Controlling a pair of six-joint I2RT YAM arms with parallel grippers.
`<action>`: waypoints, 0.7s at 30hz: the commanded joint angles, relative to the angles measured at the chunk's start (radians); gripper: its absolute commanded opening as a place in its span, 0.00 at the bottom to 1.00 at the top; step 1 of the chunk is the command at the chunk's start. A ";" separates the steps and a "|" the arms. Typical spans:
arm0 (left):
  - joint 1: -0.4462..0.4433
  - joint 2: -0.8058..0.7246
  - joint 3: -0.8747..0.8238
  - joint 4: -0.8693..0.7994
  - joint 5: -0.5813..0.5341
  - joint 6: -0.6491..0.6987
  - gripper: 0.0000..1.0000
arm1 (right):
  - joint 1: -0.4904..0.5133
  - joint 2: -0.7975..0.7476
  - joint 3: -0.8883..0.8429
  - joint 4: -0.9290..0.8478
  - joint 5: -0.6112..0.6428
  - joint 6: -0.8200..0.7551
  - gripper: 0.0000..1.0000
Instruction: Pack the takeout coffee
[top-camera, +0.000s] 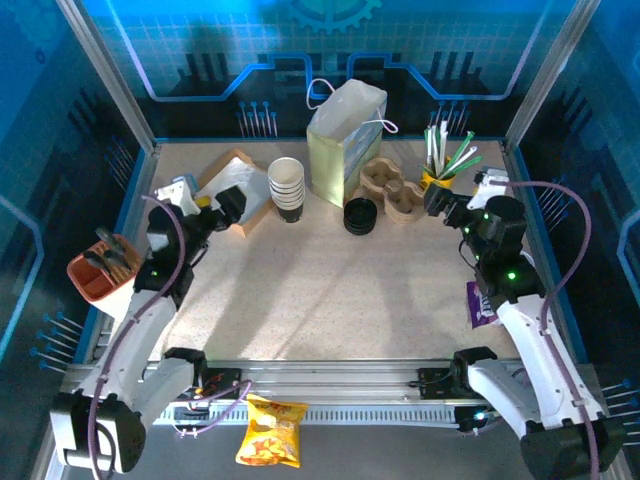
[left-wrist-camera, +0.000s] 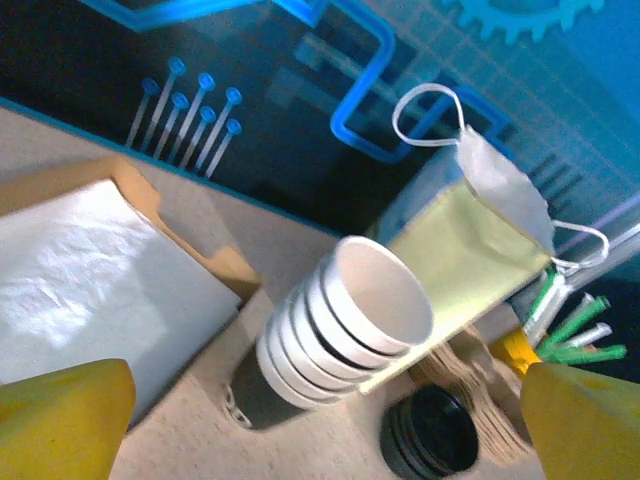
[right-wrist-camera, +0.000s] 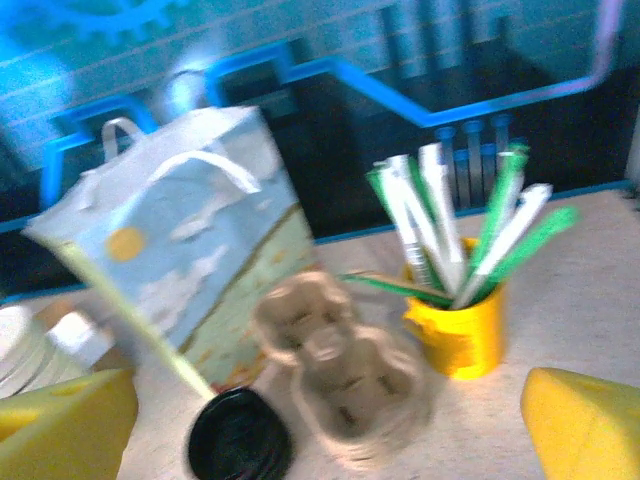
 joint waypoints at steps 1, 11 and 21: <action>-0.043 0.042 0.164 -0.315 0.040 -0.006 1.00 | 0.101 0.030 0.100 -0.136 -0.092 0.024 0.99; -0.072 0.291 0.609 -0.764 0.063 0.208 1.00 | 0.332 0.173 0.235 -0.177 -0.075 0.018 0.99; -0.114 0.540 0.929 -0.993 0.022 0.354 0.97 | 0.456 0.302 0.291 -0.173 -0.068 0.044 0.99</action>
